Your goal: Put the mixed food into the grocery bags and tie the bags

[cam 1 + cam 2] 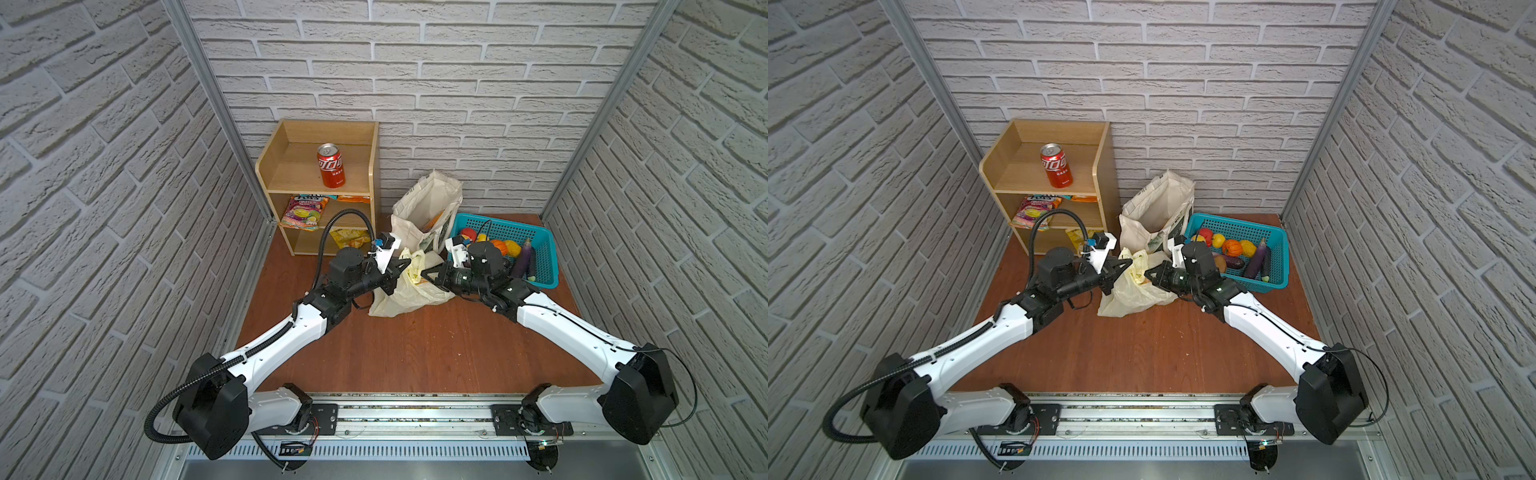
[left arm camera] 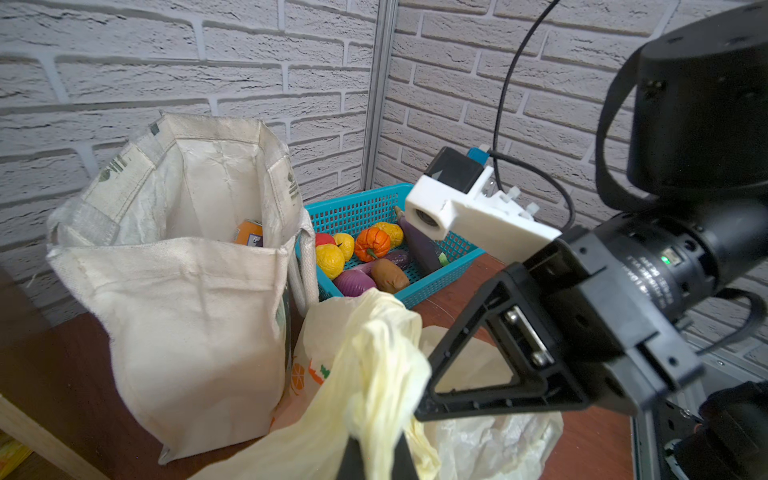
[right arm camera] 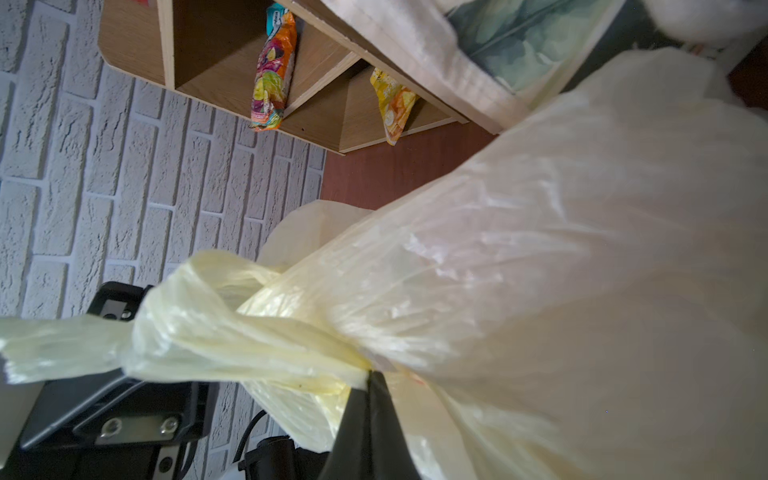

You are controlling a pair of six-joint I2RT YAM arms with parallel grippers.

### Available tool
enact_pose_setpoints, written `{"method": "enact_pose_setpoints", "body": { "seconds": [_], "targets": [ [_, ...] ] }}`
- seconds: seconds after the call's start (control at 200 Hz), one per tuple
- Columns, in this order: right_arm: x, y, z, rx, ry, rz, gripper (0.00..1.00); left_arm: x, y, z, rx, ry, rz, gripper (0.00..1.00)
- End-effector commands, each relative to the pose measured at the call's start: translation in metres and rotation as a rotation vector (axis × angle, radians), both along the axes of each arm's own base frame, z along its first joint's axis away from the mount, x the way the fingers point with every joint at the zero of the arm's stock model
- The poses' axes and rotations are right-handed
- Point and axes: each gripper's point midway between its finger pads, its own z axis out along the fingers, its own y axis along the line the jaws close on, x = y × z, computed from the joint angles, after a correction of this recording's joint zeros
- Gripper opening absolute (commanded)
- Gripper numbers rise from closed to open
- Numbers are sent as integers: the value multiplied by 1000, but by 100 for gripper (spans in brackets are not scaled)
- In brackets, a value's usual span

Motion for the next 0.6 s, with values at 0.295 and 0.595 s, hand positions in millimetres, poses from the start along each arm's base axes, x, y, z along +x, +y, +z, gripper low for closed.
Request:
{"method": "enact_pose_setpoints", "body": {
  "seconds": [0.295,0.595],
  "targets": [
    [36,22,-10,39,-32,-91,6,-1,-5,14,-35,-33,-27,0],
    [58,42,-6,140,-30,-94,7,-4,-5,9,-19,-20,-39,0]
  ]
}}
